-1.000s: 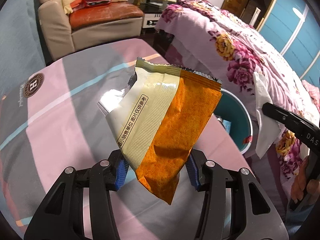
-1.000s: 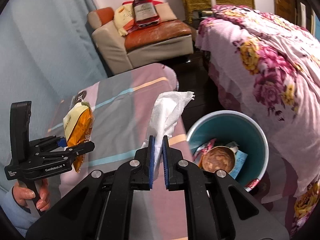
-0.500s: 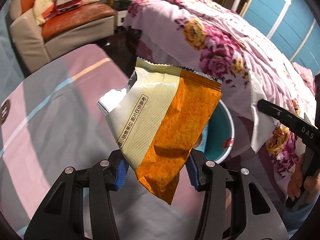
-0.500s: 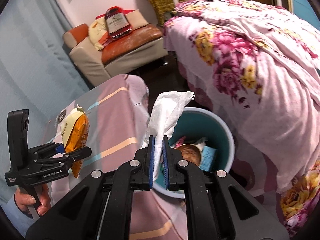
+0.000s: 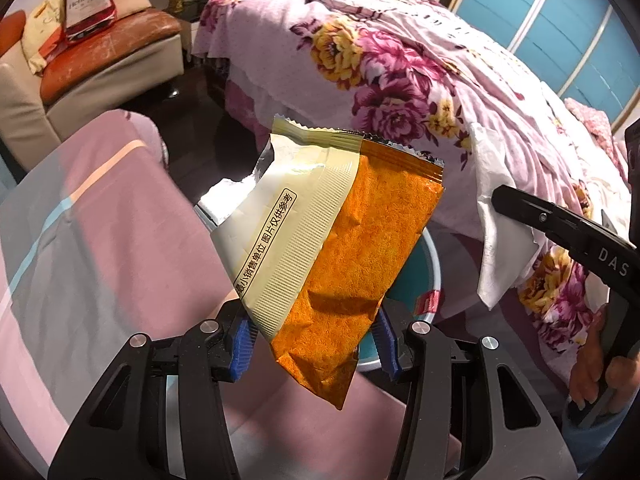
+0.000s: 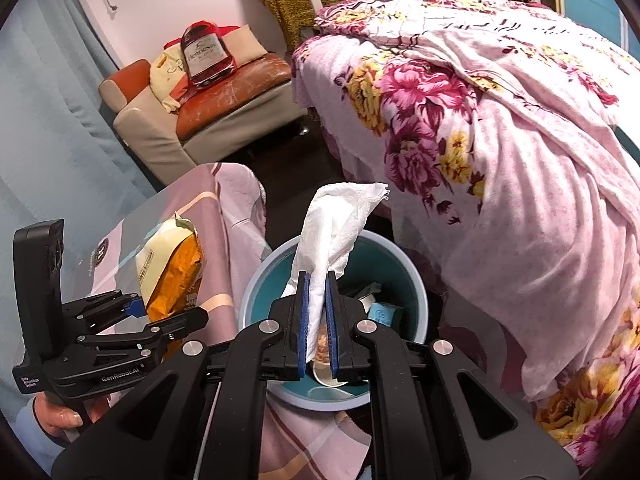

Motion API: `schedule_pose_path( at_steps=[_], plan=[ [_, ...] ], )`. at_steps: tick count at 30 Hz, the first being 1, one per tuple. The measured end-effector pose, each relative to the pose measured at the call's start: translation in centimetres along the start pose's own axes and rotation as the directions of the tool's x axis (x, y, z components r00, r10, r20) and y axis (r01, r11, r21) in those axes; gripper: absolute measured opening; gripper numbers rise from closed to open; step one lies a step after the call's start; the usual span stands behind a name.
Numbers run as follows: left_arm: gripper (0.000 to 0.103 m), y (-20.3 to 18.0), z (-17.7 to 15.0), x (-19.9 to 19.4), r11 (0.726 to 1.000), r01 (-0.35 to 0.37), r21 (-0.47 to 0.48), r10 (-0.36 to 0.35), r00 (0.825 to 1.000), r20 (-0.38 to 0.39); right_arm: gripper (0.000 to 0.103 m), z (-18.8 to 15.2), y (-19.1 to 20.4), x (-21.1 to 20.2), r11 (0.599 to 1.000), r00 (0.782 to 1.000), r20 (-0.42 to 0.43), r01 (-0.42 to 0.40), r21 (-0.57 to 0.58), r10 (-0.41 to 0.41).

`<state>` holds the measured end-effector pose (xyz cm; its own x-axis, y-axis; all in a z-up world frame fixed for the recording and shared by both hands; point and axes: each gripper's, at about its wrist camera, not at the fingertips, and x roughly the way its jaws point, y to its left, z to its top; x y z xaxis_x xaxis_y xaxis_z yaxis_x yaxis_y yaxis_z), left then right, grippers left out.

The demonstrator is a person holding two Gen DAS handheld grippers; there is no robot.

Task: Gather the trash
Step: 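Carry the snack bag and tissue over the bin, then open left gripper to drop the snack bag while right gripper releases the tissue into the bin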

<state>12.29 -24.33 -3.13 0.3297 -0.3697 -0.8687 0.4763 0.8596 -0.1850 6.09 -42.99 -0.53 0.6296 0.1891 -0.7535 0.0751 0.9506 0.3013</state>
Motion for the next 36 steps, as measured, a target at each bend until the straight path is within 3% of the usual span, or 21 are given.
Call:
schedule_pose_path(
  at_steps=[20, 26, 31, 36],
  plan=[
    [0.053, -1.1, 1.0, 2.2, 0.999, 0.034, 0.028, -0.034, 0.999, -0.027, 0.008, 1.1, -0.6, 0.6, 0.999, 0.999, -0.022, 0.043, 0.007, -0.043],
    [0.062, -1.3, 1.3, 2.7, 0.999, 0.036, 0.031, -0.035, 0.999, -0.024, 0.008, 1.0, -0.9, 0.8, 0.998, 0.998, -0.031, 0.057, 0.018, -0.057],
    [0.083, -1.5, 1.3, 2.8, 0.999, 0.021, 0.035, -0.021, 1.0, -0.014, 0.008, 1.0, -1.0, 1.0, 0.998, 0.997, -0.037, 0.065, 0.019, -0.064],
    [0.088, -0.9, 1.1, 2.7, 1.0, -0.009, 0.022, 0.009, 1.0, -0.015, 0.008, 1.1, -0.9, 1.2, 0.997, 0.997, -0.042, 0.069, 0.018, -0.069]
  ],
)
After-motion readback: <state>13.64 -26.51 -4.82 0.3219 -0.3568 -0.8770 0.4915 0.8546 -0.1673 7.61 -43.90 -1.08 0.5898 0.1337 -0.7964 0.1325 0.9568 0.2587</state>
